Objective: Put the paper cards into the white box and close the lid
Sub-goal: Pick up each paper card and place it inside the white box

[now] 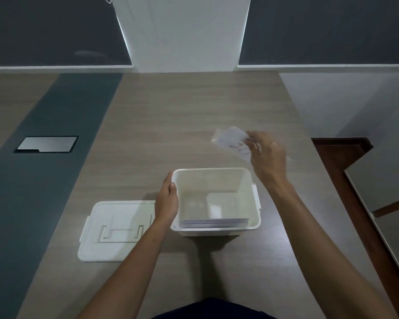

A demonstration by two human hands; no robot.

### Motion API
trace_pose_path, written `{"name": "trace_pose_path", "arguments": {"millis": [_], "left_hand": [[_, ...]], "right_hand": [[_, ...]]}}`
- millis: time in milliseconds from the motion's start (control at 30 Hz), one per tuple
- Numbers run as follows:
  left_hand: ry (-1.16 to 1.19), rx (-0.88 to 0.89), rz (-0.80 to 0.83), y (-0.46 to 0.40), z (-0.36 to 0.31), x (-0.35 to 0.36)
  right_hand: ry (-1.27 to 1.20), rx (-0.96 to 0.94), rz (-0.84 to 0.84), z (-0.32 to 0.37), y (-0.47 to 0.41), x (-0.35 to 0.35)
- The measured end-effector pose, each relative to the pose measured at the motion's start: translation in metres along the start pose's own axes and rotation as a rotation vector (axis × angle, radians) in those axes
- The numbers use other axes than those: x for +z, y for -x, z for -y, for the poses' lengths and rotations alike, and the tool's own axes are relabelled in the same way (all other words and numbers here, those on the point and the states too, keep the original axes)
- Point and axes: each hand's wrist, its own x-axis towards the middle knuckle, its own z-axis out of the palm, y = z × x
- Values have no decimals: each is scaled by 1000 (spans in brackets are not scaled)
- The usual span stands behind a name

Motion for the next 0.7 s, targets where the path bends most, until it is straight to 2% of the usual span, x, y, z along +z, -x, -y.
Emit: {"name": "trace_pose_path", "arguments": {"millis": [67,133,233,300,400,533,700], "left_hand": [[1,-8,5,2,-1,0],[-31,-13,1,5,0,0],[-70,17,-6,3,-1,-3],[-81,-33,12,-2,0,-2],[-43,-44,13,-2,3,-2],[-42,-20,19,-6,7,-1],[-17,-15,23,-4,6,-2]], "right_hand": [[-75,-92,16,31,7,-6],[-128,-128,119,53,22,-8],[-98,-66,382,75,48,0],[-43,-34,456,77,57,12],[-27,54,466,75,63,15],[12,70,446,69,66,13],[34,69,563,63,70,14]]}}
